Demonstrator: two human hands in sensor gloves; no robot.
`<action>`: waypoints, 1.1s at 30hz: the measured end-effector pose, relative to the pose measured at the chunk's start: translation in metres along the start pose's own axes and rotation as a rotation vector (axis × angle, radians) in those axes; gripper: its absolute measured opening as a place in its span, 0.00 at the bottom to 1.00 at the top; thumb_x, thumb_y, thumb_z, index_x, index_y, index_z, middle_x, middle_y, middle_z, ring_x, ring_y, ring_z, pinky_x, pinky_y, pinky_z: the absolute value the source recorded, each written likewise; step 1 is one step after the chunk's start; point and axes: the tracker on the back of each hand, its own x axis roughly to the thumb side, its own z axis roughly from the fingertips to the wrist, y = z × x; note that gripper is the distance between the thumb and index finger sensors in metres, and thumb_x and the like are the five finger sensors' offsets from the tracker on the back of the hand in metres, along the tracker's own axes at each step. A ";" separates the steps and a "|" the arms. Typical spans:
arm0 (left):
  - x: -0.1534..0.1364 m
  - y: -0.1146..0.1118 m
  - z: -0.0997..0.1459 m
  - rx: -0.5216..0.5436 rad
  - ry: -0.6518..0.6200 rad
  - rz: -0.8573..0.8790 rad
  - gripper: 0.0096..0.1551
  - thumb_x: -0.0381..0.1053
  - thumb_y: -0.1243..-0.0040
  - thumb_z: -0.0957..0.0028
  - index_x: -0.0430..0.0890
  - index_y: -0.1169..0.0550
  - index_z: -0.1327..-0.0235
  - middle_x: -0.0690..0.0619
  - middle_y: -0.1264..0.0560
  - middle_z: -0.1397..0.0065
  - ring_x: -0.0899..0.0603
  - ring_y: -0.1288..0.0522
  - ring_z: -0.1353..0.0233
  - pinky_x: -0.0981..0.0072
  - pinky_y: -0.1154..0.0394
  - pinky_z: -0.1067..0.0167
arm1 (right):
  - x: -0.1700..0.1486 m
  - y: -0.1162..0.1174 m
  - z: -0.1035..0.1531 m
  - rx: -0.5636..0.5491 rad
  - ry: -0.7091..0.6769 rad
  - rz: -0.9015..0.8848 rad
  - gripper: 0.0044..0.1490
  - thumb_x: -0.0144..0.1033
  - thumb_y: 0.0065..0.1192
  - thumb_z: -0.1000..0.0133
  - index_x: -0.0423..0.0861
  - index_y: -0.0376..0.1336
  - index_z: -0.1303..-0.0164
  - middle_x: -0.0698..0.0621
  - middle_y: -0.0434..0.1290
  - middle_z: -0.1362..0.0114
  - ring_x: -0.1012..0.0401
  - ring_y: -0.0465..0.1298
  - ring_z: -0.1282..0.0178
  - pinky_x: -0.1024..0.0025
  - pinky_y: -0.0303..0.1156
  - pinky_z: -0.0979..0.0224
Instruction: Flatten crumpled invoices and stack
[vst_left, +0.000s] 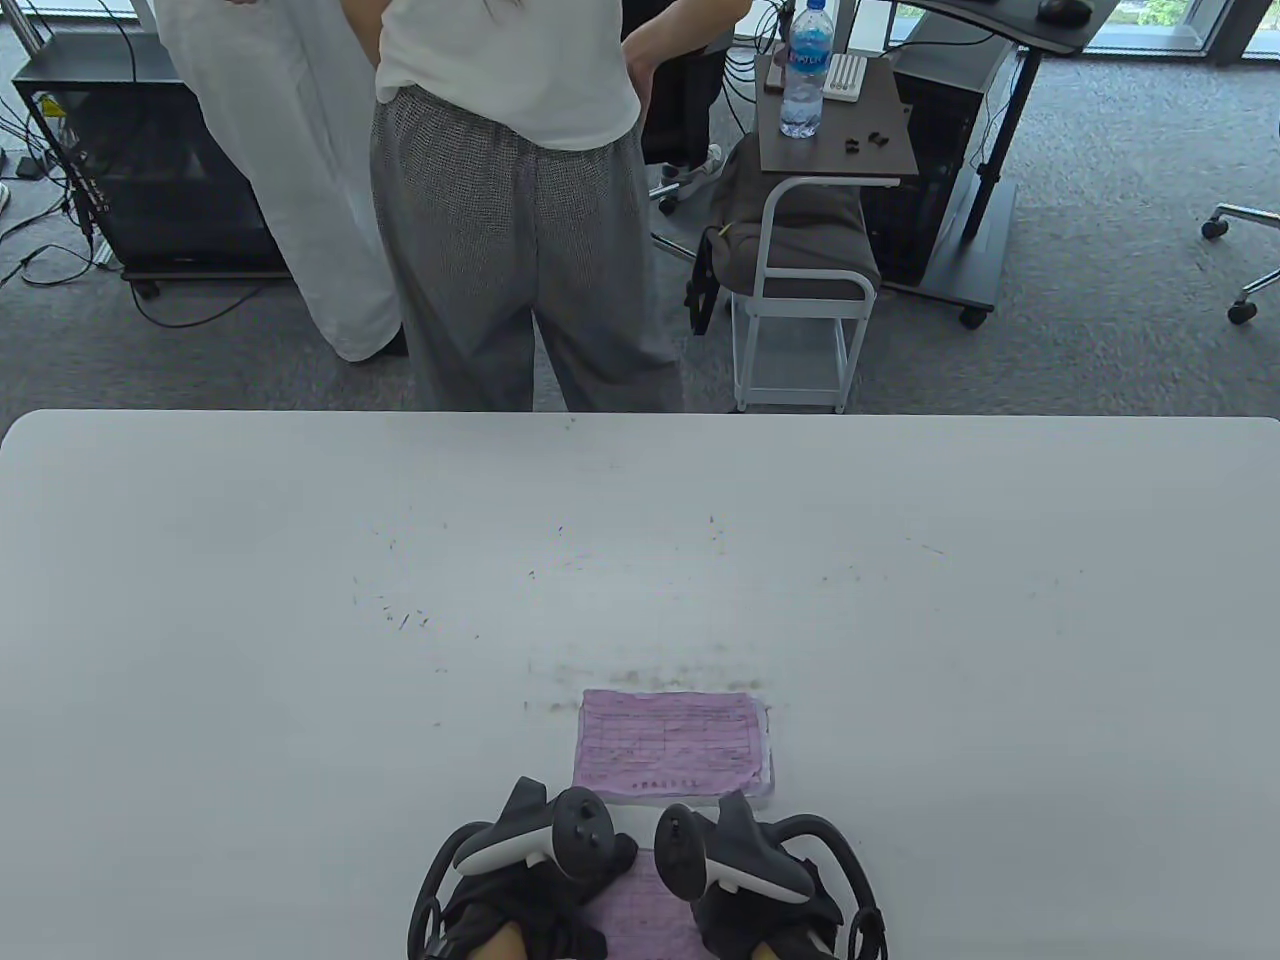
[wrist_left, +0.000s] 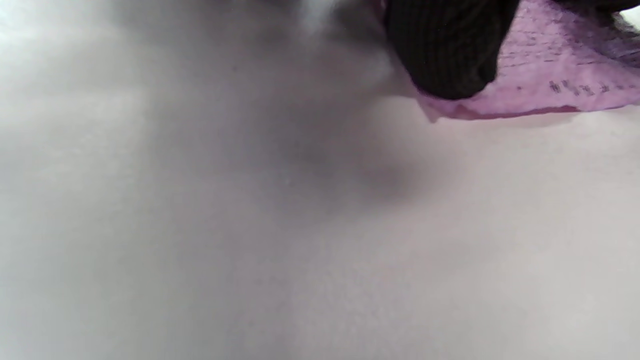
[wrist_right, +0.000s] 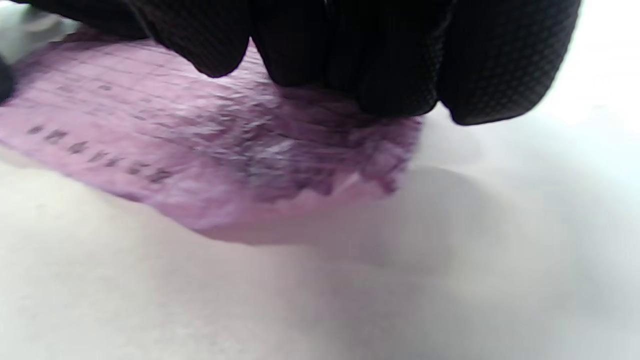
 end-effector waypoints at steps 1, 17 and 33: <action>0.000 0.000 0.000 0.000 0.001 -0.001 0.49 0.56 0.36 0.44 0.64 0.56 0.25 0.44 0.77 0.26 0.22 0.77 0.28 0.27 0.62 0.35 | -0.005 0.000 0.000 0.007 0.018 -0.013 0.28 0.45 0.57 0.37 0.39 0.61 0.36 0.35 0.65 0.28 0.43 0.73 0.37 0.46 0.77 0.45; -0.001 0.000 0.000 -0.001 -0.004 0.004 0.49 0.55 0.36 0.44 0.64 0.56 0.25 0.44 0.77 0.26 0.22 0.78 0.29 0.26 0.62 0.35 | -0.025 -0.019 0.020 -0.208 -0.175 -0.127 0.35 0.50 0.56 0.38 0.40 0.58 0.29 0.35 0.57 0.22 0.39 0.66 0.30 0.40 0.73 0.40; -0.001 0.001 0.000 -0.007 -0.007 0.009 0.49 0.54 0.35 0.44 0.64 0.56 0.25 0.44 0.77 0.26 0.22 0.78 0.29 0.26 0.62 0.36 | 0.063 0.014 0.011 0.063 -0.632 0.014 0.29 0.50 0.55 0.38 0.46 0.59 0.33 0.44 0.56 0.20 0.45 0.59 0.26 0.39 0.67 0.35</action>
